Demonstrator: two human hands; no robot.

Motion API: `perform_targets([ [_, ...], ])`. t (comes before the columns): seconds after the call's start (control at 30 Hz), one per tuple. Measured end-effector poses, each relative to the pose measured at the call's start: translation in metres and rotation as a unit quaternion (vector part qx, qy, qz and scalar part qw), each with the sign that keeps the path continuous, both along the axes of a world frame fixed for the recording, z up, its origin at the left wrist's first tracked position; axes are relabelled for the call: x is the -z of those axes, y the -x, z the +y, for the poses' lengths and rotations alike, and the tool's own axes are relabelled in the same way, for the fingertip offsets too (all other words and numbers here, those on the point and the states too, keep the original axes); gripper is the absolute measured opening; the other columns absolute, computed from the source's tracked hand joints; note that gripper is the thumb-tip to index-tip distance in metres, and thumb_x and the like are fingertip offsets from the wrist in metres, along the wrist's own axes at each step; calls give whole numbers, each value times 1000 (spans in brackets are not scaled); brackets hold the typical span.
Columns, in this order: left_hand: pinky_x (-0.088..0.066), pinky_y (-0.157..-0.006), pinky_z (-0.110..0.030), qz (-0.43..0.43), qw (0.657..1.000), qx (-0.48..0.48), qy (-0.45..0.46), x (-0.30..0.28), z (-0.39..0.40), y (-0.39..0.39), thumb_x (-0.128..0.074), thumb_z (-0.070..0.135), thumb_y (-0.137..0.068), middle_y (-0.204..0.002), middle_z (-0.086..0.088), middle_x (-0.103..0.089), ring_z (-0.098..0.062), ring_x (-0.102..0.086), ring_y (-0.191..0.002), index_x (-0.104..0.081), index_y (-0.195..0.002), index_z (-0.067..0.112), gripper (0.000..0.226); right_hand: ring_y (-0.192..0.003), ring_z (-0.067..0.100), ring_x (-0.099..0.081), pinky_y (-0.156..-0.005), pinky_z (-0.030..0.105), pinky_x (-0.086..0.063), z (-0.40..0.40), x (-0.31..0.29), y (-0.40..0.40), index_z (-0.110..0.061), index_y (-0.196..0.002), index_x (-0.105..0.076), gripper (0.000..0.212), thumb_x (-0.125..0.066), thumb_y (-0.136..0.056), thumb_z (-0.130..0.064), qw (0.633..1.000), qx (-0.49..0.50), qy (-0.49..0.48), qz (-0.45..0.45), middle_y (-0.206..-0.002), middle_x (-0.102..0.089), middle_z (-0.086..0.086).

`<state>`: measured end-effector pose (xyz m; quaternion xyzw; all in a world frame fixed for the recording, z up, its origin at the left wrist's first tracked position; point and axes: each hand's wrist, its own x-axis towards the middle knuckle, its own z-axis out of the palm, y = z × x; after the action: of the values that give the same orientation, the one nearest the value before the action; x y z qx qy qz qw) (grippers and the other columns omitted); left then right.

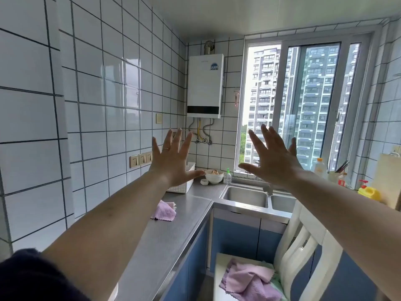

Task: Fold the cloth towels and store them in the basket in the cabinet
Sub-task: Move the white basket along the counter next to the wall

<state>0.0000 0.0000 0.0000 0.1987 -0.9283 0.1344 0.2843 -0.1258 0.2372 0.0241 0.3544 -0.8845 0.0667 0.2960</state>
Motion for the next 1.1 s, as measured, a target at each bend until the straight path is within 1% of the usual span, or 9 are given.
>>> perform_targets([
  [0.1, 10, -111, -61, 6, 1000, -5, -2, 3, -3, 0, -27, 87, -69, -155, -6, 25, -28, 23, -142, 27, -144, 25, 111, -144, 18, 19, -111, 59, 9, -5, 2, 3, -33, -148, 13, 92, -33, -80, -76, 1000, 1, -1, 22, -157, 21, 2],
  [0.23, 9, -112, -59, 6, 1000, 14, -26, 32, -10, -2, -29, 85, -70, -155, -7, 26, -27, 21, -143, 30, -142, 25, 111, -144, 19, 19, -112, 57, 11, -14, 33, 3, -33, -148, 14, 93, -31, -79, -77, 1000, -11, -7, 4, -157, 21, 2],
  [0.43, 9, -112, -59, -50, 996, 11, -80, 99, -30, -7, -11, 89, -56, -154, -3, 29, -24, 24, -142, 34, -140, 29, 112, -143, 20, 19, -112, 59, 10, -34, 101, -2, -33, -148, 13, 94, -35, -79, -76, 997, -26, -27, -61, -156, 22, 0],
  [0.53, 7, -113, -60, -72, 992, 4, -107, 132, -40, -6, -13, 90, -57, -155, -4, 27, -25, 22, -143, 33, -140, 29, 112, -143, 21, 20, -113, 60, 6, -44, 135, 0, -33, -148, 15, 95, -33, -79, -77, 994, -35, -52, -89, -155, 24, 1],
  [0.63, 7, -112, -60, -88, 990, -2, -112, 156, -48, -3, -23, 88, -66, -157, -5, 21, -25, 19, -144, 27, -144, 25, 112, -142, 19, 23, -113, 59, 8, -51, 156, 4, -33, -147, 17, 94, -33, -80, -76, 992, -35, -69, -103, -155, 25, 1],
  [0.7, 5, -112, -61, -99, 987, -4, -124, 170, -56, 3, -19, 89, -63, -156, -6, 23, -26, 20, -144, 28, -143, 26, 112, -142, 19, 23, -113, 59, 9, -59, 167, 10, -34, -147, 16, 94, -33, -80, -77, 989, -34, -74, -120, -155, 24, 1],
  [0.77, 3, -112, -61, -111, 984, -9, -138, 183, -63, 13, -12, 89, -58, -156, -6, 23, -25, 19, -144, 29, -143, 26, 114, -143, 19, 23, -113, 59, 10, -69, 180, 20, -35, -147, 16, 94, -33, -79, -77, 987, -32, -84, -134, -156, 23, 2],
  [0.93, 4, -112, -61, -115, 982, -19, -150, 207, -89, 49, -10, 89, -55, -157, -5, 21, -23, 19, -144, 28, -143, 24, 116, -143, 21, 21, -111, 57, 11, -95, 202, 60, -33, -147, 17, 95, -31, -78, -78, 983, -33, -102, -147, -156, 21, 3],
  [1.1, 9, -111, -57, -120, 978, -24, -171, 215, -125, 111, -25, 86, -66, -156, -5, 24, -25, 20, -144, 25, -145, 24, 112, -143, 19, 20, -113, 57, 9, -139, 211, 132, -34, -147, 15, 95, -31, -78, -79, 982, -46, -98, -153, -157, 19, 3],
])
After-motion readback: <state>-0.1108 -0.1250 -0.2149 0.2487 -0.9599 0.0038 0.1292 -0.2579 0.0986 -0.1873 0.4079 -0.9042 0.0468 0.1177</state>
